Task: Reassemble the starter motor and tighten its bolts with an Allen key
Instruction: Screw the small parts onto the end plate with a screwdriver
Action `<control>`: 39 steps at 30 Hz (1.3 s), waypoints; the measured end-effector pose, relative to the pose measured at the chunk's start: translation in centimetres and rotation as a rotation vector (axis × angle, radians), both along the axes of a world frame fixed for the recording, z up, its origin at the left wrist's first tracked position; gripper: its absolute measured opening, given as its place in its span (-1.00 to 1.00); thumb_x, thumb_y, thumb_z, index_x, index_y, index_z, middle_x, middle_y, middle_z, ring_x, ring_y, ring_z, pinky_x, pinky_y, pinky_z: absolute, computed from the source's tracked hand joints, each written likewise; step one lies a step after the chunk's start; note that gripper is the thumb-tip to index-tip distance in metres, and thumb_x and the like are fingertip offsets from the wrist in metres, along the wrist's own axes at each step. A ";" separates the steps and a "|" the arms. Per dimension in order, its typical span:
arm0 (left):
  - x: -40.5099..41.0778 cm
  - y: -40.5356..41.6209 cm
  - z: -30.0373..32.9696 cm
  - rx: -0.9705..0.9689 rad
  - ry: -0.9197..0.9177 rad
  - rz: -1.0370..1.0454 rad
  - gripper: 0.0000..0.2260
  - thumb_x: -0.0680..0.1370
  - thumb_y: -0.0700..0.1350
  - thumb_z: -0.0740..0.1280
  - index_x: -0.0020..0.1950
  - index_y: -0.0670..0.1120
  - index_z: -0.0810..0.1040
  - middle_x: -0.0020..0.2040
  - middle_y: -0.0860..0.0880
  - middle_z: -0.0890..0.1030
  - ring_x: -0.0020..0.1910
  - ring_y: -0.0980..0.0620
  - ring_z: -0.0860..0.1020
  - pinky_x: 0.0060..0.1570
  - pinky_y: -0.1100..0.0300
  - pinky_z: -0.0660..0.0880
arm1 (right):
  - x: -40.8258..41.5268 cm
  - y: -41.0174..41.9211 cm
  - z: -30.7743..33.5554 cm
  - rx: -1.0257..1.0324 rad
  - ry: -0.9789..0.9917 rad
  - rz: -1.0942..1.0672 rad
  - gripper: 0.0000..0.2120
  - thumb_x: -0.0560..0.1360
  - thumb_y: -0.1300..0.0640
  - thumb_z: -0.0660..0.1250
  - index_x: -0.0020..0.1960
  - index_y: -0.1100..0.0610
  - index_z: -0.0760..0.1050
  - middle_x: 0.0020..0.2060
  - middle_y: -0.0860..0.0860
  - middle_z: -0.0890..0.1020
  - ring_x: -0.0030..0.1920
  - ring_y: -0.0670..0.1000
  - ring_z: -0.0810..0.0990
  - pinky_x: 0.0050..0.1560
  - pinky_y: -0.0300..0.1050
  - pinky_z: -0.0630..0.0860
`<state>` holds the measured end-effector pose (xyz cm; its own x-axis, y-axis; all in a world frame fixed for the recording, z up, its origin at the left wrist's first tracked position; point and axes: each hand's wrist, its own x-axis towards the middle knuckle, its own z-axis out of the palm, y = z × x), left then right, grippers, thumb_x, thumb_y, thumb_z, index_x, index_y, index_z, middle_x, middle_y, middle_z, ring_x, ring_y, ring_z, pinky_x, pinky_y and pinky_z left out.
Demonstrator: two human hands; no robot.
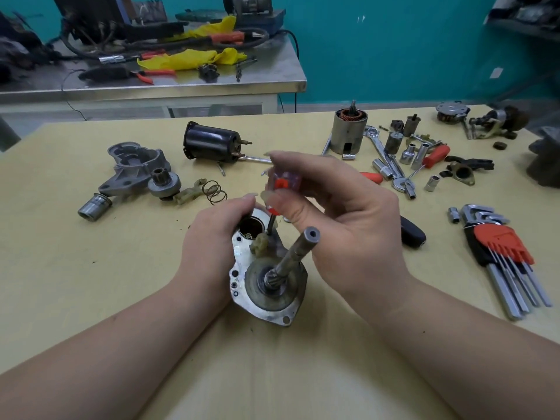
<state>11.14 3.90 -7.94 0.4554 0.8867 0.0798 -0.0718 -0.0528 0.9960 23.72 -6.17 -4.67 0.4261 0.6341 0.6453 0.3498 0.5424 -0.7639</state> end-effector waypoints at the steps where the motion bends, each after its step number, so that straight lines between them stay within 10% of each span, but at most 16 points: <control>1: 0.0 0.0 0.0 0.003 0.016 -0.007 -0.78 0.61 0.02 0.37 -0.03 -0.11 0.68 -0.18 0.01 0.72 -0.17 0.01 0.67 -0.12 0.17 0.64 | 0.0 0.0 0.0 -0.005 0.017 0.005 -0.67 0.51 0.25 0.55 0.20 -0.05 0.67 0.01 -0.02 0.74 0.06 0.09 0.72 0.18 0.09 0.63; 6: 0.0 0.0 0.0 -0.053 -0.010 0.029 -0.70 0.66 0.00 0.38 0.09 -0.25 0.70 -0.05 -0.20 0.75 -0.08 -0.08 0.70 -0.02 0.01 0.69 | 0.3 -0.3 -0.2 0.006 0.051 0.086 -0.79 0.61 0.27 0.41 0.21 0.10 0.66 0.18 0.07 0.72 0.23 0.15 0.71 0.29 0.19 0.61; 15: 0.2 -0.3 0.7 0.094 0.125 0.003 -0.55 0.71 -0.17 0.31 -0.34 0.14 0.64 -0.36 0.16 0.62 -0.30 0.20 0.54 -0.20 0.36 0.50 | 1.0 -0.1 1.4 -0.113 -0.113 0.169 -0.59 0.64 0.26 0.35 0.44 -0.02 0.48 0.09 0.10 0.68 0.19 0.13 0.70 0.27 0.20 0.61; 18: 0.4 0.0 0.5 0.162 0.192 0.053 -0.79 0.67 -0.24 0.36 -0.07 0.01 0.70 -0.24 0.17 0.55 -0.05 0.13 0.57 -0.09 0.54 0.35 | 1.8 0.0 1.6 -0.151 -0.229 0.160 -0.69 0.64 0.20 0.36 0.37 0.04 0.57 0.07 0.09 0.65 0.18 0.12 0.68 0.20 0.19 0.62; 23: 0.3 -0.1 0.8 0.161 0.198 0.002 -0.77 0.60 -0.05 0.31 -0.23 0.06 0.63 -0.20 0.11 0.68 -0.03 0.02 0.65 0.10 0.00 0.52 | 2.0 0.1 1.7 -0.110 -0.128 0.079 -0.70 0.39 0.08 0.64 0.06 -0.05 0.65 -0.11 -0.10 0.67 -0.04 0.03 0.71 0.07 0.01 0.68; 30: 0.1 -0.5 0.7 -0.060 -0.008 0.056 -0.66 0.70 -0.11 0.35 -0.22 0.03 0.78 -0.25 0.08 0.75 -0.27 0.14 0.71 -0.24 0.27 0.64 | 2.4 0.1 1.1 -0.036 -0.236 0.036 -0.70 0.59 0.21 0.48 0.30 0.10 0.61 0.05 0.04 0.69 0.06 0.03 0.70 0.12 -0.05 0.64; 39: 0.0 -0.6 0.7 -0.067 0.001 0.089 -0.82 0.67 -0.03 0.40 0.02 -0.13 0.71 -0.14 -0.01 0.74 -0.16 0.05 0.69 -0.10 0.17 0.66 | 2.4 -0.1 1.1 -0.091 -0.248 0.092 -0.70 0.59 0.30 0.41 0.31 0.14 0.58 0.06 0.20 0.71 0.09 0.20 0.73 0.16 0.12 0.68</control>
